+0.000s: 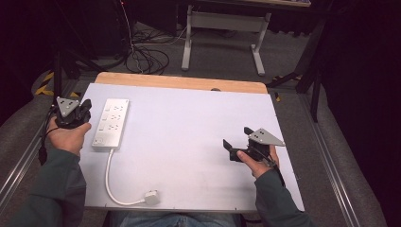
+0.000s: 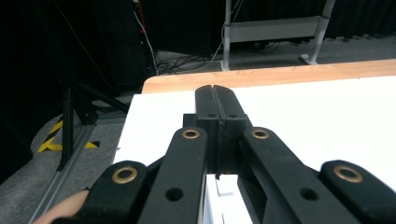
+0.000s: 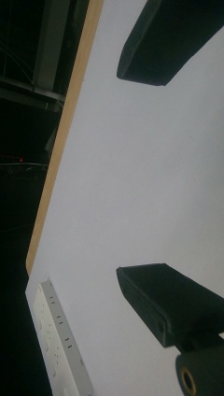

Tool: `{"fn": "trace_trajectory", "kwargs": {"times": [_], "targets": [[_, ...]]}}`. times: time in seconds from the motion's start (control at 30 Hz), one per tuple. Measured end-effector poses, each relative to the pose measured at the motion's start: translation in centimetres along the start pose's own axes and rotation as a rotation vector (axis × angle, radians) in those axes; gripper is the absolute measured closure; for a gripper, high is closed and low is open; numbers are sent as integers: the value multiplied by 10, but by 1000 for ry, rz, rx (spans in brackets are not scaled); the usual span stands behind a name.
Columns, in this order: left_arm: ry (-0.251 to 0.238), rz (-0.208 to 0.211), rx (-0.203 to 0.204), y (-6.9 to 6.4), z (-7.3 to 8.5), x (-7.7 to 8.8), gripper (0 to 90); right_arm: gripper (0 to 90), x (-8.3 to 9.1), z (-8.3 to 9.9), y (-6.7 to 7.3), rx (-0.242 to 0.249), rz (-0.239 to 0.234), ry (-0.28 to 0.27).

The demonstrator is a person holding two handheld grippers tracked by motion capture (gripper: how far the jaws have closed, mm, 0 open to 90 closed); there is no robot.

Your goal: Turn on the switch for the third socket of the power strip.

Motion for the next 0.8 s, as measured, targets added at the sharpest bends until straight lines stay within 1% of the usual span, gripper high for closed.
{"fn": "trace_trajectory", "kwargs": {"times": [0.17, 0.27, 0.47, 0.63, 0.7, 0.8], "targets": [[13, -3, -15, 0, -1, -10, 900, 63, 1, 0, 0, 2, 3, -1], [29, -1, -26, 0, 0, -15, 900, 62, 1, 0, -1, 1, 3, -1], [49, 1, -35, -1, 1, -25, 900, 63, 2, 1, -3, -2, 8, 0], [70, 16, -43, -3, 2, -31, 900, 63, 3, 2, -2, -3, 9, 0], [86, 23, -51, -4, 4, -34, 900, 63, 3, 2, -3, -1, 10, 0], [94, 27, -54, -4, 3, -37, 900, 63, 3, 2, -3, -1, 11, 1]]}}
Point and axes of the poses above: each handheld gripper's, and its own axes: x roughly backward along the jaws, z roughly out of its underside, y roughly to its left, the point moved 8 cm from there along -x, roughly forward along the jaws, and after that the axes turned 5 degrees about -x, right-handed, at the moved point
